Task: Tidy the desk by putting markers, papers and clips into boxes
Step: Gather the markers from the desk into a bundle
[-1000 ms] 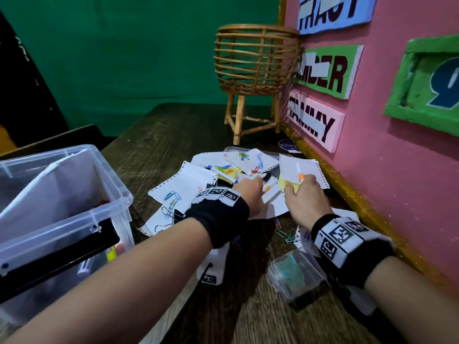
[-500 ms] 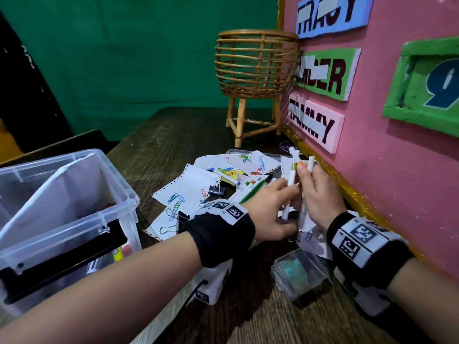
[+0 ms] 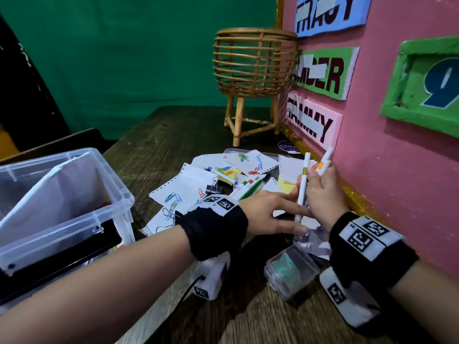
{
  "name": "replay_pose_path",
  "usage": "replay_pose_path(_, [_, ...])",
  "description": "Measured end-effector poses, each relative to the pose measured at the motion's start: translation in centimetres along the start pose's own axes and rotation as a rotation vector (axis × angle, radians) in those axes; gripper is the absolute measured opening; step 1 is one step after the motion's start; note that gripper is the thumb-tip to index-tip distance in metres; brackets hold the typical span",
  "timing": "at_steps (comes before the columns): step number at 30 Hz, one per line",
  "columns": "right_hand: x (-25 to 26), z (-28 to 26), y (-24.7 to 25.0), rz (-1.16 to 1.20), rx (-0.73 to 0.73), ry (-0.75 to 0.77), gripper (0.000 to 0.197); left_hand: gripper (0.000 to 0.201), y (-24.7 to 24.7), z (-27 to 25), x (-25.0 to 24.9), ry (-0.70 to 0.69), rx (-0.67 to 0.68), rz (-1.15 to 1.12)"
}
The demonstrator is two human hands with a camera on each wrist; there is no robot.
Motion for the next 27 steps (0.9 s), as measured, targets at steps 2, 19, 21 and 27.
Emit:
replay_pose_path(2, [-0.3, 0.2, 0.3, -0.063, -0.058, -0.017, 0.008, 0.034, 0.2, -0.2, 0.3, 0.123, 0.053, -0.274])
replay_pose_path(19, [-0.9, 0.7, 0.9, -0.769, 0.08, 0.114, 0.042, 0.044, 3.9, 0.7, 9.6, 0.67, 0.017, 0.598])
replay_pose_path(21, [-1.5, 0.9, 0.6, -0.765, 0.122, 0.064, 0.041, 0.037, 3.3, 0.5, 9.7, 0.693, 0.058, 0.571])
replay_pose_path(27, [-1.1, 0.5, 0.9, -0.628, 0.11, 0.035, 0.038, 0.044, 3.2, 0.6, 8.0, 0.646, -0.173, 0.423])
Point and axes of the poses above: each hand's wrist, its own z-axis towards the middle knuckle, its own y-axis out of the back of the hand, x = y × z, the point moved 6 cm from there along z, towards the middle knuckle, and after that the axes turned 6 degrees about -z, right-handed, at the moved point
